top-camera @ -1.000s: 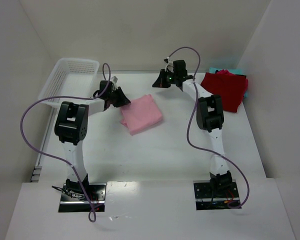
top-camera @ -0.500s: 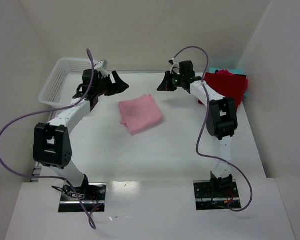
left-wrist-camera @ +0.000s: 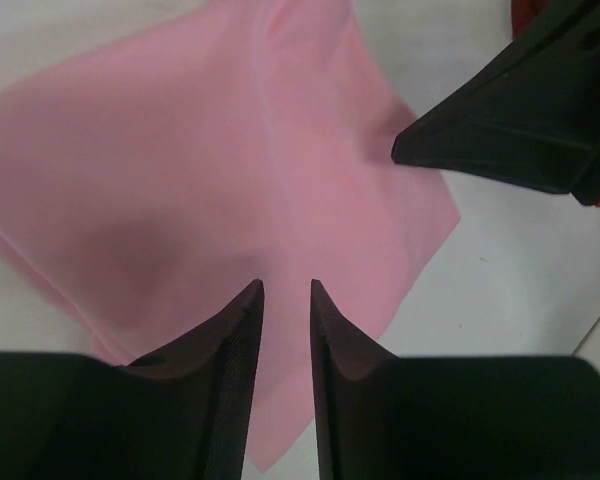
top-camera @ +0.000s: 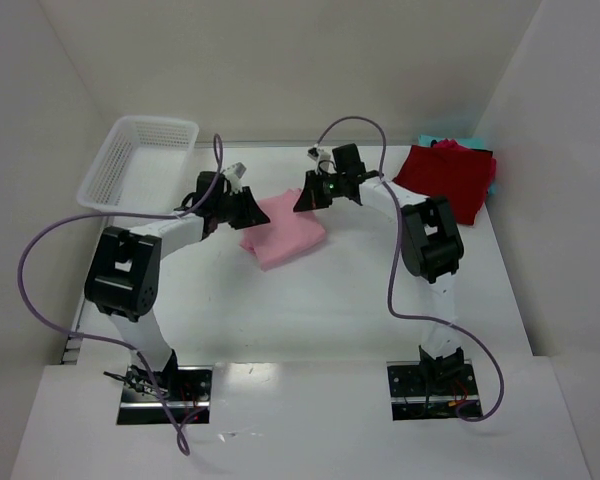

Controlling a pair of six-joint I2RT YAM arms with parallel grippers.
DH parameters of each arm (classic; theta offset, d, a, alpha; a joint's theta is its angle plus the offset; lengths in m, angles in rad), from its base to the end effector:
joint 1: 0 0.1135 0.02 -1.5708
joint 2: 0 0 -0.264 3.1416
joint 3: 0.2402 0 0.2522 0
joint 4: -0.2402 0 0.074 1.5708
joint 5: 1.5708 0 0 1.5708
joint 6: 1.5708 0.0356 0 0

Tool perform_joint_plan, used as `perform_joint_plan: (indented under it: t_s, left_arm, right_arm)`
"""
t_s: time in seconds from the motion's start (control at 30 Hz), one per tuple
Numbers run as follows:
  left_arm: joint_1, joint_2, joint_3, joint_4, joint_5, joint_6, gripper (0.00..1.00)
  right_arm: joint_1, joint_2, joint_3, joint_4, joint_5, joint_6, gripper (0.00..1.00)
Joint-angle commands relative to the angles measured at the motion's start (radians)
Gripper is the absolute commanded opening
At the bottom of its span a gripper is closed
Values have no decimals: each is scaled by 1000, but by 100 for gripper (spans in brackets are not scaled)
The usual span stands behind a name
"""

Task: Fold and stack the t-shirts
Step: Fold the long partially folded tshirt into a neat square

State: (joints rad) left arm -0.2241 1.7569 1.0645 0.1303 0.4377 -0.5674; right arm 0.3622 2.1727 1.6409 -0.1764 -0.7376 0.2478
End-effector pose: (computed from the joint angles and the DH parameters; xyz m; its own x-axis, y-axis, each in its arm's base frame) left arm 0.3726 -0.1004 0.2061 -0.7343 -0.3319 -0.5921 0.1854 0.7411 -0.6453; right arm 0.4472 0.1950 0.1933 -0.7712 -0.0981 -0.6290 -0.5681 0.5520 0.6104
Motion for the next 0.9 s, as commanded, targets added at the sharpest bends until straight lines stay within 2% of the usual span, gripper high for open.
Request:
perform_joint_plan:
  t_s: [0.0, 0.3, 0.5, 0.6, 0.87]
  left_arm:
    - [-17, 71, 28, 77, 49, -11, 33]
    - [-17, 207, 88, 81, 3, -12, 31]
    - [-17, 243, 107, 61, 22, 6, 30]
    - [-17, 193, 107, 51, 35, 27, 30]
    - [-17, -15, 98, -47, 70, 78, 44]
  right_arm:
    - [17, 22, -64, 12, -16, -27, 0]
    - [17, 39, -136, 12, 52, -47, 0]
    - [8, 102, -40, -40, 52, -47, 0]
    - [7, 53, -18, -49, 53, -47, 0]
    - [7, -152, 0, -60, 106, -38, 0]
